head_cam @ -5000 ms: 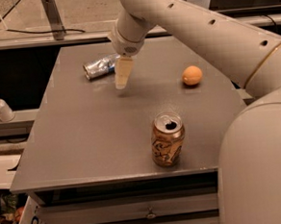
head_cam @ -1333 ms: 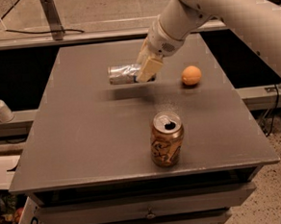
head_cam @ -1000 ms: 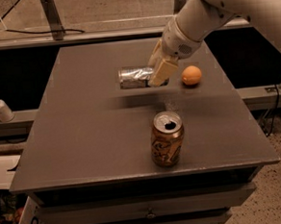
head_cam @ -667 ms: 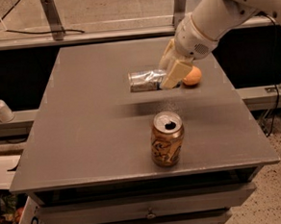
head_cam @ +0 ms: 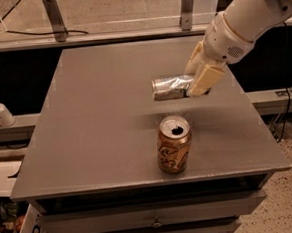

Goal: Move redbull can near orange can

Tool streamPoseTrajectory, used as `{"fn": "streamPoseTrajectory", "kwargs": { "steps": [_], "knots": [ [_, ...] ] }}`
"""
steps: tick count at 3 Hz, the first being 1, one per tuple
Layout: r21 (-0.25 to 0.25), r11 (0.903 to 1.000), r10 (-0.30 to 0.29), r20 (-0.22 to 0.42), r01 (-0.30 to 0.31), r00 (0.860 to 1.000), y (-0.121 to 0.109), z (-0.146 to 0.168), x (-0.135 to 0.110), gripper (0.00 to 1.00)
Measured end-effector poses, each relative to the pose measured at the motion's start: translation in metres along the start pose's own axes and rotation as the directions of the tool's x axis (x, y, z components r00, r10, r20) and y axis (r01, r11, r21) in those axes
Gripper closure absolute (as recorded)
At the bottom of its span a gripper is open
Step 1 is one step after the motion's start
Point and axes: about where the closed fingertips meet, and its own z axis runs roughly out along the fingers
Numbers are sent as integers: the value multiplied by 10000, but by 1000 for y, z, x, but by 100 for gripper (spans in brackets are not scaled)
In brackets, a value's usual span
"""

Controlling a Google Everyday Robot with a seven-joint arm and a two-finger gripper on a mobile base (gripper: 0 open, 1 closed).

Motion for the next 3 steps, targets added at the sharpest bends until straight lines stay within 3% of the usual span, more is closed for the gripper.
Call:
{"fn": "streamPoseTrajectory", "kwargs": {
  "steps": [2,3],
  "knots": [
    [-129,9983,563,-704,-574,9959,19,0,46,100],
    [-594,9965,536,-814,-586,9952,34,5,53,100]
  ]
}}
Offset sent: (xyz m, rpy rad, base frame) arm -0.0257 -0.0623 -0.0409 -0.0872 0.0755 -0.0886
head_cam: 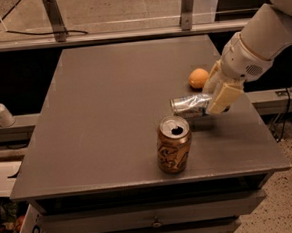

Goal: Move redbull can near orange can

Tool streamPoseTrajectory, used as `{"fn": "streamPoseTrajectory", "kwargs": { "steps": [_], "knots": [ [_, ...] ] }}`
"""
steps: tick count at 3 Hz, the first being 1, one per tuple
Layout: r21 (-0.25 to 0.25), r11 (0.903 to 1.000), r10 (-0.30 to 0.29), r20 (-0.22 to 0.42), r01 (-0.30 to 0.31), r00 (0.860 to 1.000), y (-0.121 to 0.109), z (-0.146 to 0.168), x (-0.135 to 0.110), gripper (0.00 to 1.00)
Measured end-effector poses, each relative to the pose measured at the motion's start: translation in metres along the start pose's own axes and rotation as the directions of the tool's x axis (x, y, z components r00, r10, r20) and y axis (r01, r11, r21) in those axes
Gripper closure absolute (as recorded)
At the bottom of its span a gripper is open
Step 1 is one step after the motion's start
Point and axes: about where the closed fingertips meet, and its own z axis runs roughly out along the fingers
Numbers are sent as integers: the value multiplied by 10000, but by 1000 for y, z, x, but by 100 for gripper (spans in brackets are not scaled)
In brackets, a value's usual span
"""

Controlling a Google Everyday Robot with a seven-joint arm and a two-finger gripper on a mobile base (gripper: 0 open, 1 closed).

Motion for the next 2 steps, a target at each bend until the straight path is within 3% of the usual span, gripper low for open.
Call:
{"fn": "streamPoseTrajectory", "kwargs": {
  "steps": [2],
  "knots": [
    [-1169,9920,-454,199,474,9988,30,16,-9,100]
  ]
}}
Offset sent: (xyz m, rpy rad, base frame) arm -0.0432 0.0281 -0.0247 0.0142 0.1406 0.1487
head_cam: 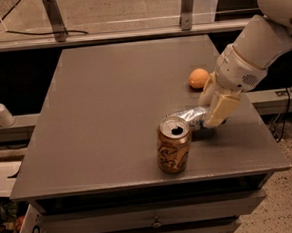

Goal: Move redbull can near orange can

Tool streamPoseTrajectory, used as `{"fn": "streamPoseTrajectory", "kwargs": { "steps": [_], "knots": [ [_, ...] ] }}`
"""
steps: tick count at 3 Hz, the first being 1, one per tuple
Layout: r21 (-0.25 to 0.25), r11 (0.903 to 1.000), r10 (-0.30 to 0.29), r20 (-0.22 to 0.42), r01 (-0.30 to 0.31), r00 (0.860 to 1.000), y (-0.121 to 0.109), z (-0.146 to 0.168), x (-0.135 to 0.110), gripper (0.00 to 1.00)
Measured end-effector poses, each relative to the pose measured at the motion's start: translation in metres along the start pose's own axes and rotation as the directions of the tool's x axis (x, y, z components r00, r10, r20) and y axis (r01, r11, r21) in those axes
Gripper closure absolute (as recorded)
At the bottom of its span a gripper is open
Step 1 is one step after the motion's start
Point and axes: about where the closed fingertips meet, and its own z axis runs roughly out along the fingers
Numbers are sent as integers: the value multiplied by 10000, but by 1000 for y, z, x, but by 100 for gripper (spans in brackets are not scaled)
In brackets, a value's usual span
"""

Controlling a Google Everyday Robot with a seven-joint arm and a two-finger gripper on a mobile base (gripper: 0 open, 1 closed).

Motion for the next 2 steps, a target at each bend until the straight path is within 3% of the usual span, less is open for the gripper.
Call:
{"fn": "streamPoseTrajectory", "kwargs": {
  "steps": [1,2],
  "knots": [
    [-493,9986,-193,81,197,9998,11,11,-6,100],
    [-848,9961,-257,93,264,9996,18,20,-10,82]
  ]
}}
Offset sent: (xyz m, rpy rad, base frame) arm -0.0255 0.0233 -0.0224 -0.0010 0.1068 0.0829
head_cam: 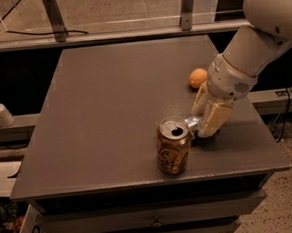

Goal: Move redbull can near orange can

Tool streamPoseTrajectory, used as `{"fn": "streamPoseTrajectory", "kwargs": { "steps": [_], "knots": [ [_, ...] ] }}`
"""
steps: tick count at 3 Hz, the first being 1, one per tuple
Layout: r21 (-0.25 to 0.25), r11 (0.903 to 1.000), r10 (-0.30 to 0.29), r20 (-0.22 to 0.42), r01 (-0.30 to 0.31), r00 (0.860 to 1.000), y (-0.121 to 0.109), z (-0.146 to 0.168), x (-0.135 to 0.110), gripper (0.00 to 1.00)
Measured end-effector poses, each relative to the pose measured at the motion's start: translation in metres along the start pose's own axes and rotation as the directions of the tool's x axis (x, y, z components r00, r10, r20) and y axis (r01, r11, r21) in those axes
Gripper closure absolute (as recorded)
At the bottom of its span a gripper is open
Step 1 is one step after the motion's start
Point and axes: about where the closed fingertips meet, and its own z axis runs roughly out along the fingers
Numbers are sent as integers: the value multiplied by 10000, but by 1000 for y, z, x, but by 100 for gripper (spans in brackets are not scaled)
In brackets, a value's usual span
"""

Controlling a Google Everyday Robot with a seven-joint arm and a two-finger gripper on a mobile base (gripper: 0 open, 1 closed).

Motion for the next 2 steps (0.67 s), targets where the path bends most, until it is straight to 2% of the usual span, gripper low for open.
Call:
{"fn": "streamPoseTrajectory", "kwargs": {
  "steps": [2],
  "knots": [
    [-254,9997,24,-34,-25,10000,2,9,-4,36]
  ]
}}
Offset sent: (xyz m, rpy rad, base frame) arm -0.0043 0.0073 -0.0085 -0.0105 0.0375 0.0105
